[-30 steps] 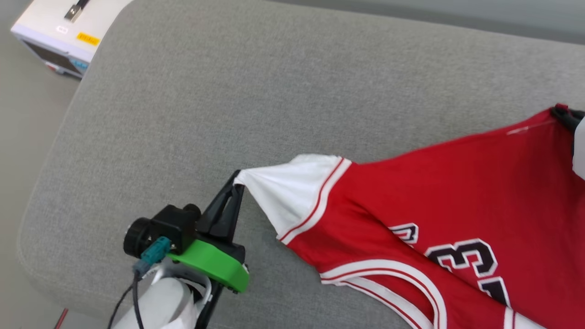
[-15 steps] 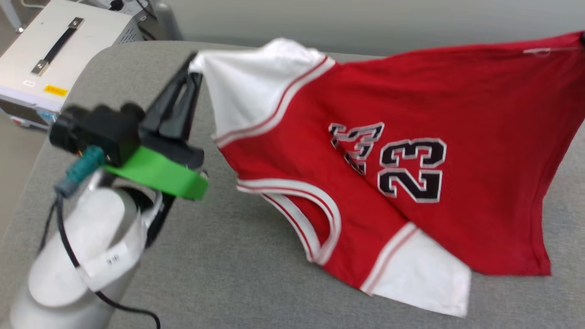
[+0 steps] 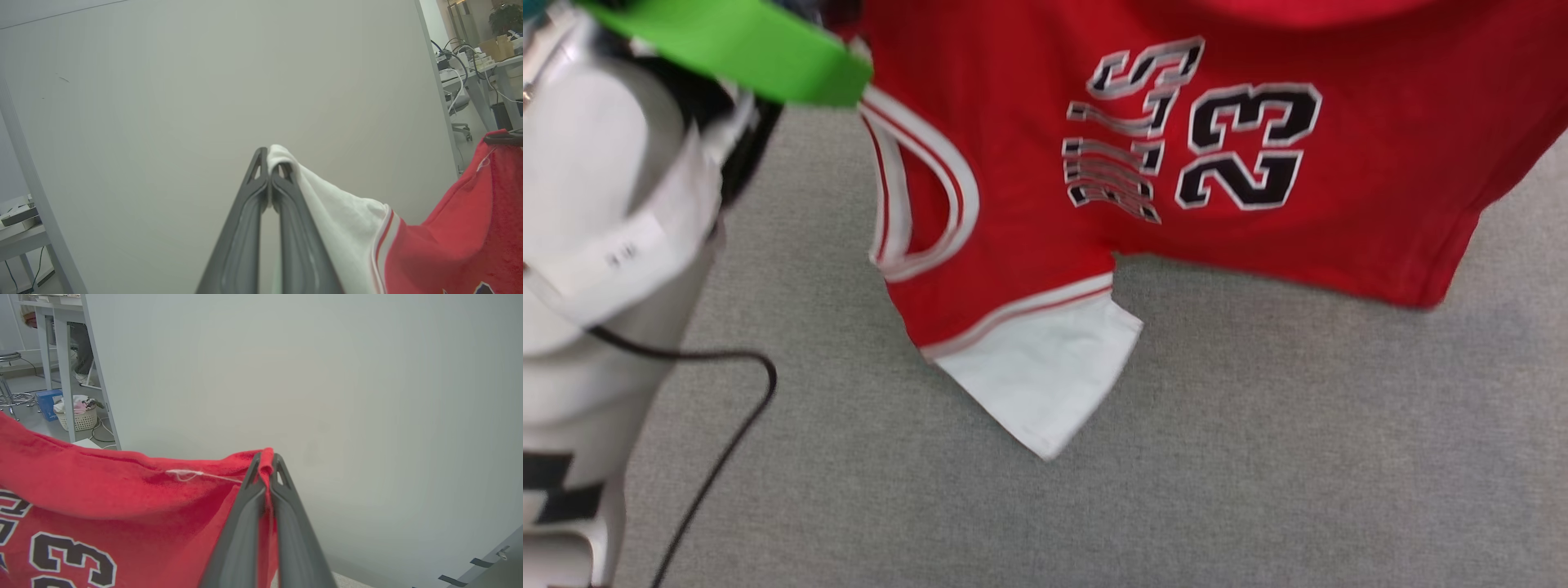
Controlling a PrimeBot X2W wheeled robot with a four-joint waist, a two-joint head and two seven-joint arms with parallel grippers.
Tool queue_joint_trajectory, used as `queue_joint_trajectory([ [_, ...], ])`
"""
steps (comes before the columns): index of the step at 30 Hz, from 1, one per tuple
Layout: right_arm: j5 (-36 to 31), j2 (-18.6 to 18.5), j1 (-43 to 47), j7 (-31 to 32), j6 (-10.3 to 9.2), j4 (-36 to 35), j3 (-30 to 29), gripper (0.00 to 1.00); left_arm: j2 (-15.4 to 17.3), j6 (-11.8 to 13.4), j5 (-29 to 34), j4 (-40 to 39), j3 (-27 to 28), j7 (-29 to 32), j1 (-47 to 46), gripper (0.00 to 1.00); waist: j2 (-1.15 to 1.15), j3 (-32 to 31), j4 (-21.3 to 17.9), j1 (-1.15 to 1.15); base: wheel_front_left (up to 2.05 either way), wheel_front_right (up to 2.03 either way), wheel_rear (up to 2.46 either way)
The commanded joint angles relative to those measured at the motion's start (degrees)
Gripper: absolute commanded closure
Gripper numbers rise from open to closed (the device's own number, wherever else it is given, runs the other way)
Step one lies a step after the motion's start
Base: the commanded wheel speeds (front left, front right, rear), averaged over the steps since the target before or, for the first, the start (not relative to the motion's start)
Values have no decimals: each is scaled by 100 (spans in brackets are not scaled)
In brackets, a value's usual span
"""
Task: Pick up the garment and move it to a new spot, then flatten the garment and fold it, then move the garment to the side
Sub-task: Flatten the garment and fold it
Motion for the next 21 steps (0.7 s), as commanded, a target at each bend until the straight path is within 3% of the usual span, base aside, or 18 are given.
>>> queue_joint_trajectory([
  [1, -74, 36, -287, 43, -5, -20, -26, 100, -27, -63, 18, 115, 19, 38, -360, 100, 0, 436, -118, 0, 0, 0, 0],
  [5, -229, 166, -1167, 115, -5, 211, -87, 100, -73, -194, 105, 604, 27, 148, -1377, 100, 0, 902, -195, 0, 0, 0, 0],
  [12, -577, 505, -3101, -81, -5, 1214, 95, 100, -275, -367, 118, 1681, 19, 90, -3272, 100, 0, 1585, -325, 0, 0, 0, 0],
  [21, -1098, 779, -5242, -688, -5, 2661, 605, 100, -311, -425, 125, 2438, -18, -57, -4750, 100, 0, 2007, -371, 0, 0, 0, 0],
])
